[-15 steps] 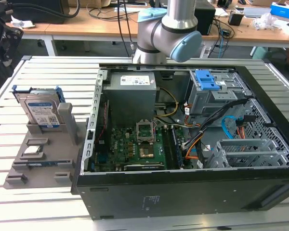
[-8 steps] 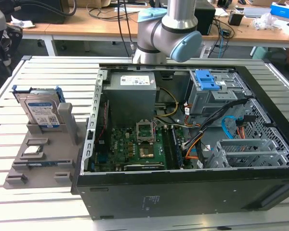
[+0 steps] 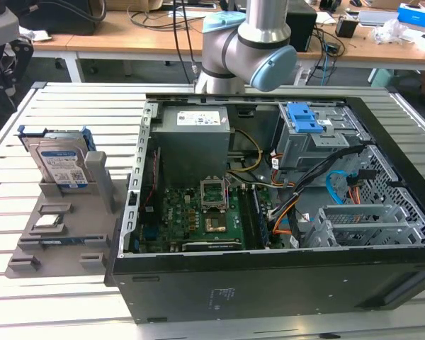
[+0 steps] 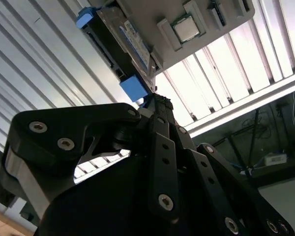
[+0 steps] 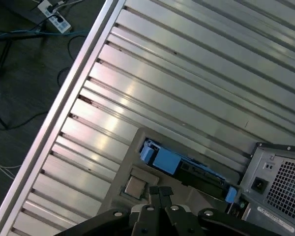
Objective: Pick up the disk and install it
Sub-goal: 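Pick up the disk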
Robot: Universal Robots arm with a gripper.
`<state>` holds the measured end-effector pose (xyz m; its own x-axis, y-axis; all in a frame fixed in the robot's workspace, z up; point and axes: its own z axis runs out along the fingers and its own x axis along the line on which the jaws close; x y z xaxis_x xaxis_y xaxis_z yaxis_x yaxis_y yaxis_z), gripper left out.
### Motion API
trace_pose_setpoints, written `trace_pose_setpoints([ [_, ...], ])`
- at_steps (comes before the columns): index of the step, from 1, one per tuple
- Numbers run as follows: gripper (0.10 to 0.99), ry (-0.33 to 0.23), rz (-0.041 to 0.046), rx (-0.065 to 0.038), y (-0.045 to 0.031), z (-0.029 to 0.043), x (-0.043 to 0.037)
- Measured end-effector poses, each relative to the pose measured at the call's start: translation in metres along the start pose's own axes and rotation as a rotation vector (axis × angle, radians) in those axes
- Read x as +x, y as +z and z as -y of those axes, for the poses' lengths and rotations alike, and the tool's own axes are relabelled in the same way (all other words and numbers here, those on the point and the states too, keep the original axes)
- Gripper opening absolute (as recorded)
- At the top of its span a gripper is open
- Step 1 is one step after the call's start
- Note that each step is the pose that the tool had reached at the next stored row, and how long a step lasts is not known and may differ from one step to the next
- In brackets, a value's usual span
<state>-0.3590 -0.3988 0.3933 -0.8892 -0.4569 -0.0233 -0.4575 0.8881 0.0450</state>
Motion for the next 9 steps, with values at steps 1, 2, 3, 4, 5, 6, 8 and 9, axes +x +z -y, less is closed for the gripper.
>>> trace_pose_setpoints([
  [1,0.106,-0.028,-0.0013,-0.001,0.0,0.0,0.0],
  [2,0.106,-0.05,-0.0023,-0.001,0.0,0.0,0.0],
  [3,0.106,-0.064,-0.0029,-0.002,0.0,0.0,0.0],
  [4,0.106,-0.08,-0.0036,-0.002,0.0,0.0,0.0],
  [5,0.106,-0.108,-0.0049,-0.002,0.0,0.0,0.0],
  [6,0.106,-0.134,-0.006,-0.003,0.0,0.0,0.0],
  [8,0.106,-0.164,-0.0074,-0.004,0.0,0.0,0.0],
  [9,0.106,-0.184,-0.0083,-0.004,0.0,0.0,0.0],
])
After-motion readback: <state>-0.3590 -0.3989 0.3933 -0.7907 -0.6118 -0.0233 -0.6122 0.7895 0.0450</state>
